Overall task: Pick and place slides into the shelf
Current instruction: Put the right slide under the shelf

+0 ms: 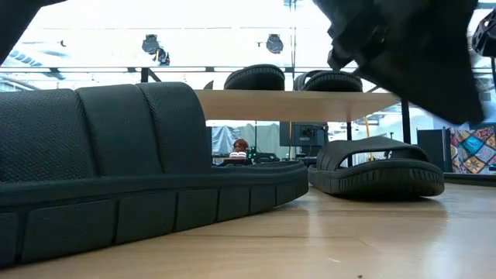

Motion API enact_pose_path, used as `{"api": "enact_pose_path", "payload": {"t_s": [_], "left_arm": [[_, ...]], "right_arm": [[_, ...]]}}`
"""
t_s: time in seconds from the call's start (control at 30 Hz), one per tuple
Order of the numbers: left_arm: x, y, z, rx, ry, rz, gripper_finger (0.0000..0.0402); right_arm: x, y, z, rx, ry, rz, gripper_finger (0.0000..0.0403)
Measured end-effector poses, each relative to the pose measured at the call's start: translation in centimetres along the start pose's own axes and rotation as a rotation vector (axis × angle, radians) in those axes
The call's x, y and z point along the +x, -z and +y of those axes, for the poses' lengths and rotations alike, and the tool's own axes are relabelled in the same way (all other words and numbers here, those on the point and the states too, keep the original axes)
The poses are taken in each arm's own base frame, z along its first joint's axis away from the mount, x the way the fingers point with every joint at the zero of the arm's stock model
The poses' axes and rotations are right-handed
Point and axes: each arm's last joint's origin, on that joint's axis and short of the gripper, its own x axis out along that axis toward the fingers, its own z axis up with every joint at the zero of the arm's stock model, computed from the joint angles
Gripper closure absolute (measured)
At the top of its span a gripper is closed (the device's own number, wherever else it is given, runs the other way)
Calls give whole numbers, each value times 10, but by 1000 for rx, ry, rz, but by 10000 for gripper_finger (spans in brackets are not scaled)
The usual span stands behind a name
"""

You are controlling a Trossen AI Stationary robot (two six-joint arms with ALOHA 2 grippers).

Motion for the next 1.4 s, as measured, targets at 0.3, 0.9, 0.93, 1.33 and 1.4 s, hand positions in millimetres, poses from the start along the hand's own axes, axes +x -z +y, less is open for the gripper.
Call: {"api": "enact_pose_path", "payload": {"t_s": [0.3,0.9,0.93,1.33,1.4], "left_arm": [[18,27,-9,257,-138,61,396],[32,34,27,94,-195,101,401],[33,34,30,90,-199,103,401],[40,35,58,39,-240,120,401],[41,35,64,23,-252,125,401]], "right_arm": [[0,-3,1,-8,-27,-27,403],[0,-3,1,-15,-26,-29,403],[0,-3,1,-15,-26,-29,403],[0,-3,1,-18,-26,-23,403],[0,-3,1,-18,-26,-23,403]]}}
